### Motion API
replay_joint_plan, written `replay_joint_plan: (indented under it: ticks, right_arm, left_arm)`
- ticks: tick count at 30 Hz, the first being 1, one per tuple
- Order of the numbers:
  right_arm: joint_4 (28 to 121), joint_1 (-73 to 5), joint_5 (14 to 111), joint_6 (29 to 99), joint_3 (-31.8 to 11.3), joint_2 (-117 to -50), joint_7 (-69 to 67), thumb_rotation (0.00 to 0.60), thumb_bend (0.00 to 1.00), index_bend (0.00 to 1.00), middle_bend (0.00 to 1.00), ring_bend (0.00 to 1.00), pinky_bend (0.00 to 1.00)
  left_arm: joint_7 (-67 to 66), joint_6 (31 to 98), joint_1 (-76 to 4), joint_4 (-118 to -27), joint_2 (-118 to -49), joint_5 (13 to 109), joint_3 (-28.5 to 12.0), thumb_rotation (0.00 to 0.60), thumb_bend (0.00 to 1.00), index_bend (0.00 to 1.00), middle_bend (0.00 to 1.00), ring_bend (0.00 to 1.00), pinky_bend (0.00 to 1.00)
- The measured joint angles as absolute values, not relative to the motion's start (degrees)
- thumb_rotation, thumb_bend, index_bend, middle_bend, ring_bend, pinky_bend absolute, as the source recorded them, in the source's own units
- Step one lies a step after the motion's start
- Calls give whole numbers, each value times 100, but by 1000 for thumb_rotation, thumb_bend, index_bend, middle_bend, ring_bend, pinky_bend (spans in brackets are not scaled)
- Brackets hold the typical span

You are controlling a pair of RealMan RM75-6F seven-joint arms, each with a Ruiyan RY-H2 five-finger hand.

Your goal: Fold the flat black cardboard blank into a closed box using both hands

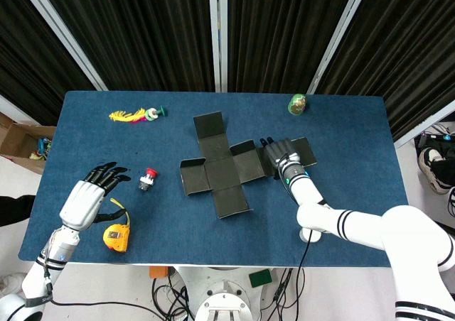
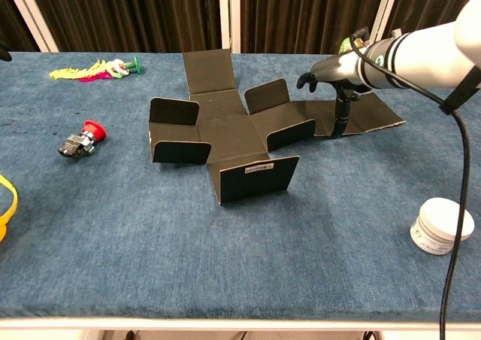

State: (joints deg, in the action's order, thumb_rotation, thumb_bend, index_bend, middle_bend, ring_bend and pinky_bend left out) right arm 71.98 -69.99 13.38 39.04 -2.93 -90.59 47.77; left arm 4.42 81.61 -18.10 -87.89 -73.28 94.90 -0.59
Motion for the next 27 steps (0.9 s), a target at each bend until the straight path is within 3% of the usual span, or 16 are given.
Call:
replay_joint_plan:
  ticks: [19, 23, 27]
  right_arm:
    - [6834, -7342, 1019, 4058, 1, -9502, 5111, 600, 73, 164, 145, 797, 901]
    - [6796, -7445, 831, 4182, 91, -9612, 5356, 600, 129, 254, 169, 800, 901]
    - [6790, -7459, 833, 4326, 103, -9684, 5424, 600, 243, 458, 264, 819, 901]
  left_arm:
    - [638, 8244, -1732, -8594, -7415, 9503, -9, 600, 85, 296, 216, 118, 201]
    - [683, 8285, -1708, -8547, -7438, 9512, -3, 600, 85, 296, 216, 118, 200]
    - [775, 8280, -1702, -8470, -7470, 9500, 1, 600, 84, 296, 216, 118, 200]
